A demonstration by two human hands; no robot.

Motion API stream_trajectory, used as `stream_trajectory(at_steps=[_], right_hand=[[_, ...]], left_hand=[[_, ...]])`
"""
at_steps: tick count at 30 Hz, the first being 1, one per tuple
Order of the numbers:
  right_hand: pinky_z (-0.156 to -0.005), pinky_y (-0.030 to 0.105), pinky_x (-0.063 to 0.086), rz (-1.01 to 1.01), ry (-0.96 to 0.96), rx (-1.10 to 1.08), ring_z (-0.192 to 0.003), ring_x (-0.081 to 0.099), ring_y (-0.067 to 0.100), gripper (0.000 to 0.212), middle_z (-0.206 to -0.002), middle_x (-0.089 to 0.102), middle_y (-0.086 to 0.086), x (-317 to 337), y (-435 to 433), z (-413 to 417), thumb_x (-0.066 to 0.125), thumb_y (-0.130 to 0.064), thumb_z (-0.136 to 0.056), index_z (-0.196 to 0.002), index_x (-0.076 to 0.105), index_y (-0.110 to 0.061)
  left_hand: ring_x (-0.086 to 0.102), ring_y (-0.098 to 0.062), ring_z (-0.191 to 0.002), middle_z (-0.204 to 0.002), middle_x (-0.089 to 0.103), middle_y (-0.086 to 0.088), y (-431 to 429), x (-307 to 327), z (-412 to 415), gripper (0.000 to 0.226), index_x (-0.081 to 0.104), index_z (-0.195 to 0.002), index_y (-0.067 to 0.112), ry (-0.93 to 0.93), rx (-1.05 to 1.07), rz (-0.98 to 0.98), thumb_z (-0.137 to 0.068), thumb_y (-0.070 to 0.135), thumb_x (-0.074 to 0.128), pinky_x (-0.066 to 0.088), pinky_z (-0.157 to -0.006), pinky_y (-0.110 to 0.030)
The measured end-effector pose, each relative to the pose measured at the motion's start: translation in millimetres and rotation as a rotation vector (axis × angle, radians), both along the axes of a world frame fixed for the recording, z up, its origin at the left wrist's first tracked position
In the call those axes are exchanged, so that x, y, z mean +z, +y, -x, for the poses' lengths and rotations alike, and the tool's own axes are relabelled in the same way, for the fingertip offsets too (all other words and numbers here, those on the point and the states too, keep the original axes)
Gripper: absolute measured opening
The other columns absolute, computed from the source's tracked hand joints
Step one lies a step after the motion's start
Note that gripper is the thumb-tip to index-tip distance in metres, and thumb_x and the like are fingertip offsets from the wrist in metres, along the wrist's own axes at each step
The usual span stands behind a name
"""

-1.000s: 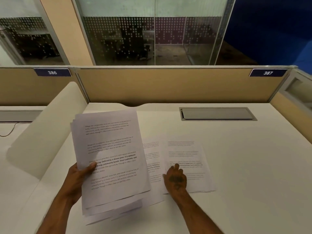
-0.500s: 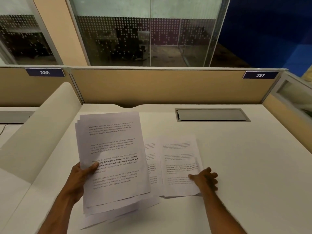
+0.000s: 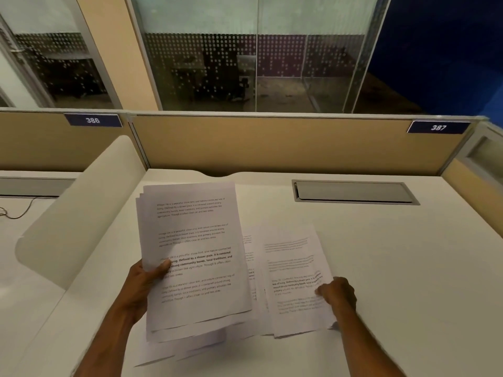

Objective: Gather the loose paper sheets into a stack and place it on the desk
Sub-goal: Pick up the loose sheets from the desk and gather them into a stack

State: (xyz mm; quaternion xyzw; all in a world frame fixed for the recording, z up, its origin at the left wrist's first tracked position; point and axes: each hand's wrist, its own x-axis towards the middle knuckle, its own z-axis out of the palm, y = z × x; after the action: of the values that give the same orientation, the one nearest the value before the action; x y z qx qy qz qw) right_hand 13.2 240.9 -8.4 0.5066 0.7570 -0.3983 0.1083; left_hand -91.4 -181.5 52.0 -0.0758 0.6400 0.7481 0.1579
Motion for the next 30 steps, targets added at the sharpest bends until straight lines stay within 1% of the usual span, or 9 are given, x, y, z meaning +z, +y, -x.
stream_trajectory(at_steps=[3,6,9,11,13,16,22,26,30], right_hand=[[-0.09,0.043,0.057,0.013,0.048,-0.001,-0.104,0.067,0.038,0.053,-0.12,0.068,0.02,-0.3,1.5,-0.5,0.078,-0.008,-0.076,-0.125,0.059,-0.001],[-0.089,0.04,0.057,0.068,0.068,-0.005,-0.103,0.067,0.036,0.056,-0.119,0.069,0.019,-5.4,13.6,0.2,0.081,-0.007,-0.072,-0.124,0.06,0.0],[-0.096,0.046,0.055,0.216,0.169,-0.019,-0.103,0.069,0.037,0.047,-0.116,0.071,0.022,-13.0,25.5,-0.2,0.082,-0.011,-0.077,-0.119,0.067,0.004],[-0.101,0.05,0.051,0.289,0.241,-0.025,-0.107,0.067,0.04,0.041,-0.12,0.069,0.026,-10.7,29.8,-1.9,0.075,-0.006,-0.085,-0.123,0.065,0.008],[-0.102,0.048,0.05,0.35,0.292,0.009,-0.107,0.065,0.039,0.037,-0.126,0.065,0.028,-1.2,35.4,-3.2,0.064,0.004,-0.091,-0.127,0.061,0.008],[-0.094,0.042,0.05,0.378,0.403,0.076,-0.1,0.065,0.035,0.039,-0.127,0.065,0.026,30.0,51.5,-1.9,0.057,0.014,-0.091,-0.129,0.058,0.006],[-0.077,0.033,0.058,0.408,0.74,0.154,-0.095,0.074,0.026,0.028,-0.111,0.077,0.005,129.8,80.5,0.1,0.068,-0.011,-0.091,-0.118,0.067,-0.02],[-0.062,0.024,0.061,0.501,0.818,0.3,-0.086,0.078,0.022,0.022,-0.1,0.08,0.003,166.8,51.2,13.2,0.07,-0.016,-0.089,-0.111,0.071,-0.02],[-0.067,0.029,0.062,0.601,0.807,0.458,-0.092,0.077,0.029,0.032,-0.105,0.079,0.009,169.6,-4.5,31.0,0.075,-0.023,-0.084,-0.114,0.07,-0.014]], left_hand=[[0.068,-0.053,-0.106,-0.119,0.072,-0.032,2.3,1.6,-1.7,0.046,0.061,-0.129,-0.001,-0.007,0.017,-0.012,-0.085,0.009,0.068,0.066,-0.074,-0.053],[0.068,-0.054,-0.105,-0.119,0.072,-0.032,4.9,1.1,-4.1,0.042,0.06,-0.13,-0.001,-0.013,0.01,-0.013,-0.089,0.006,0.066,0.066,-0.073,-0.053],[0.07,-0.05,-0.1,-0.117,0.073,-0.032,7.4,-0.1,-7.1,0.04,0.06,-0.129,-0.002,-0.019,0.007,-0.023,-0.09,0.005,0.065,0.066,-0.072,-0.053],[0.073,-0.047,-0.095,-0.115,0.074,-0.031,10.4,0.9,-9.2,0.043,0.062,-0.128,-0.001,-0.015,0.003,-0.026,-0.087,0.008,0.068,0.066,-0.071,-0.052],[0.075,-0.046,-0.091,-0.114,0.074,-0.03,13.7,1.9,-11.2,0.042,0.062,-0.127,0.001,-0.006,0.0,-0.033,-0.086,0.009,0.069,0.066,-0.07,-0.052],[0.077,-0.044,-0.09,-0.113,0.075,-0.029,18.2,5.2,-12.3,0.036,0.063,-0.125,0.003,0.004,-0.004,-0.059,-0.09,0.006,0.066,0.066,-0.07,-0.051],[0.076,-0.046,-0.094,-0.115,0.075,-0.03,27.8,25.8,-6.9,0.044,0.064,-0.125,0.001,0.034,0.019,-0.1,-0.084,0.008,0.077,0.065,-0.072,-0.052],[0.075,-0.047,-0.098,-0.116,0.074,-0.03,41.5,42.1,-4.7,0.048,0.065,-0.124,0.001,0.072,0.015,-0.14,-0.079,0.01,0.08,0.064,-0.073,-0.051],[0.074,-0.046,-0.099,-0.117,0.074,-0.03,60.3,58.0,-6.0,0.051,0.066,-0.124,0.001,0.116,-0.007,-0.164,-0.077,0.014,0.08,0.064,-0.075,-0.051]])
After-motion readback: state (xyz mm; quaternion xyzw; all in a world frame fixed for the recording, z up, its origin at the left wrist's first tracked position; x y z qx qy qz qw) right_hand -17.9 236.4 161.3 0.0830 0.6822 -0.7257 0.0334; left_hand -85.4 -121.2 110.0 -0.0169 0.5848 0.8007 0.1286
